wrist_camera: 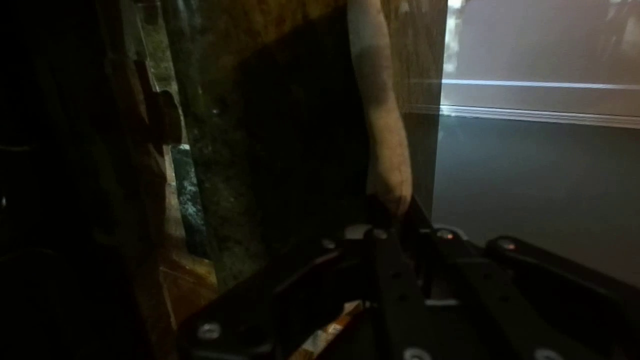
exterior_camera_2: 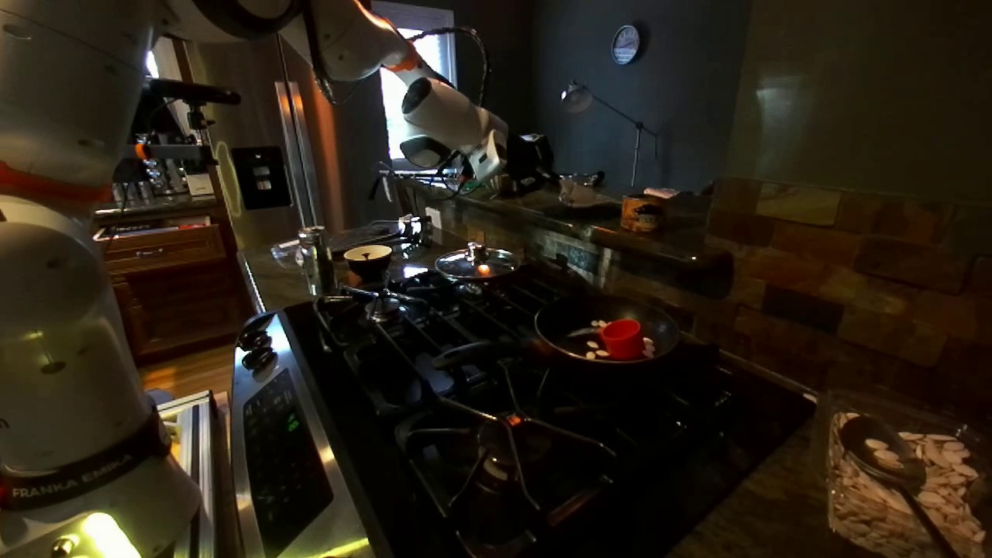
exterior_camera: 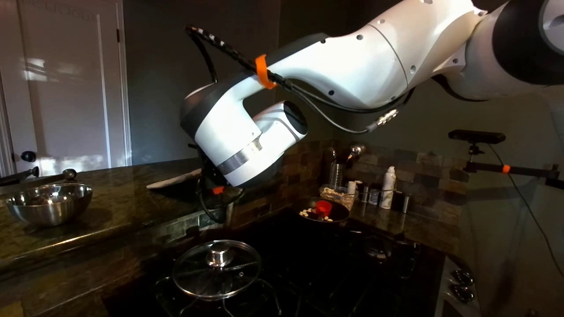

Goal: Put the grey pot holder on the counter above the stove.

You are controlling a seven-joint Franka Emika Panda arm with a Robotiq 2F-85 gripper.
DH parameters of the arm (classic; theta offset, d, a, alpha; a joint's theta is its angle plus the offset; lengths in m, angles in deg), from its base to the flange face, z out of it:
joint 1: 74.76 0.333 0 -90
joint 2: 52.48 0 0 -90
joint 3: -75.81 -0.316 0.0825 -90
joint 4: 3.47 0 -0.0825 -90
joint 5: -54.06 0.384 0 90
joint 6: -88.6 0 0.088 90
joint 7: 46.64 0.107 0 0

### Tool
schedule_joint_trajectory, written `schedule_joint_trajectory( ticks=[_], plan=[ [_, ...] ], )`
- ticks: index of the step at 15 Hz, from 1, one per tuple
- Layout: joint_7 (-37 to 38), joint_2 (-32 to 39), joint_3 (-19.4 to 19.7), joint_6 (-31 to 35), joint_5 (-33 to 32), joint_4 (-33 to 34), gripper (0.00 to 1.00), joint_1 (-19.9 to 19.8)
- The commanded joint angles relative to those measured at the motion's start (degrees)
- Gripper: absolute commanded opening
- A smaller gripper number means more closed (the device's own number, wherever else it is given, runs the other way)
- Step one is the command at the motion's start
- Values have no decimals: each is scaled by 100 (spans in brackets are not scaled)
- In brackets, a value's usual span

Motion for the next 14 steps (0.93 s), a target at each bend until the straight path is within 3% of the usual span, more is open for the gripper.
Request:
schedule_joint_trajectory(
  ticks=[1,6,7,8,11,14],
  plan=[
    [-90,419,-35,-99,112,504,3,-179],
    [-279,598,104,-171,481,746,3,-63],
    [-367,560,87,-221,551,712,36,-41],
    [-443,506,71,-255,611,673,36,-16],
    [-825,233,24,-167,978,485,56,96],
    [-1633,-186,-50,66,1743,198,79,188]
  ],
)
